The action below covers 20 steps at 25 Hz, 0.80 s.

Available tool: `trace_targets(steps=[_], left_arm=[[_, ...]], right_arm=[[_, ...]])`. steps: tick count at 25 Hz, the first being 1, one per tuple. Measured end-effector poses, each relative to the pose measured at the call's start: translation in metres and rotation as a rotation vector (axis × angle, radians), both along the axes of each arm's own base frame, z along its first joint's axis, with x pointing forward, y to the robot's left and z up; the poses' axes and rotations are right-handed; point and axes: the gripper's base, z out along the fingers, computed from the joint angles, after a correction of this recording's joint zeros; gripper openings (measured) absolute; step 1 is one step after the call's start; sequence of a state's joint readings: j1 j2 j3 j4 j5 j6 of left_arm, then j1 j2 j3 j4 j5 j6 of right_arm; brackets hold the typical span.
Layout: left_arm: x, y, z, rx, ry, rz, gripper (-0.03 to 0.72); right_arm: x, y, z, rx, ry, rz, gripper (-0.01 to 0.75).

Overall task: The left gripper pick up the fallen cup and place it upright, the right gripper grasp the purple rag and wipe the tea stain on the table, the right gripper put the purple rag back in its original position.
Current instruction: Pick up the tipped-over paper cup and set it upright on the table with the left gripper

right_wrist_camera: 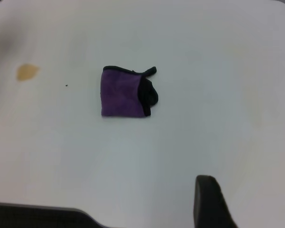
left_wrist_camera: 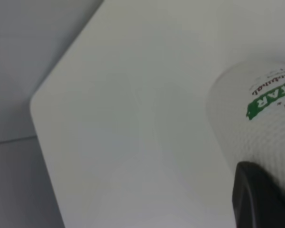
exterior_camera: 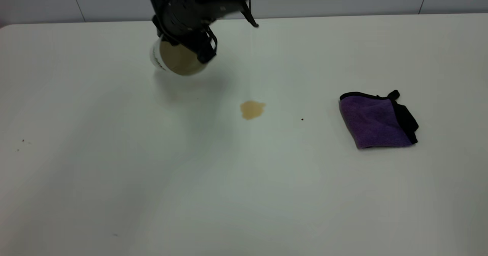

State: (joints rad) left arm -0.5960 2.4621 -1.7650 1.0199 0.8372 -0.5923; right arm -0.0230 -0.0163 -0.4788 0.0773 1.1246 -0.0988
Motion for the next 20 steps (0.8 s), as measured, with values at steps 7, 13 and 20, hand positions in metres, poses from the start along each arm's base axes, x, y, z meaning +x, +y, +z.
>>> trace_targets(steps=[7,13,20], left_arm=[[0.006,0.056,0.057,-0.276,0.309,0.024,-0.026],[0.018,0.125,0.057,-0.551,0.49,0.044,-0.026],[0.026,0.17,0.036,-0.778,0.539,0.081,-0.026]], right_arm=[[0.0,0.0,0.0,0.0,0.0,0.0,0.429],[0.0,0.0,0.0,0.0,0.0,0.0,0.429],[0.0,0.0,0.0,0.0,0.0,0.0,0.429]])
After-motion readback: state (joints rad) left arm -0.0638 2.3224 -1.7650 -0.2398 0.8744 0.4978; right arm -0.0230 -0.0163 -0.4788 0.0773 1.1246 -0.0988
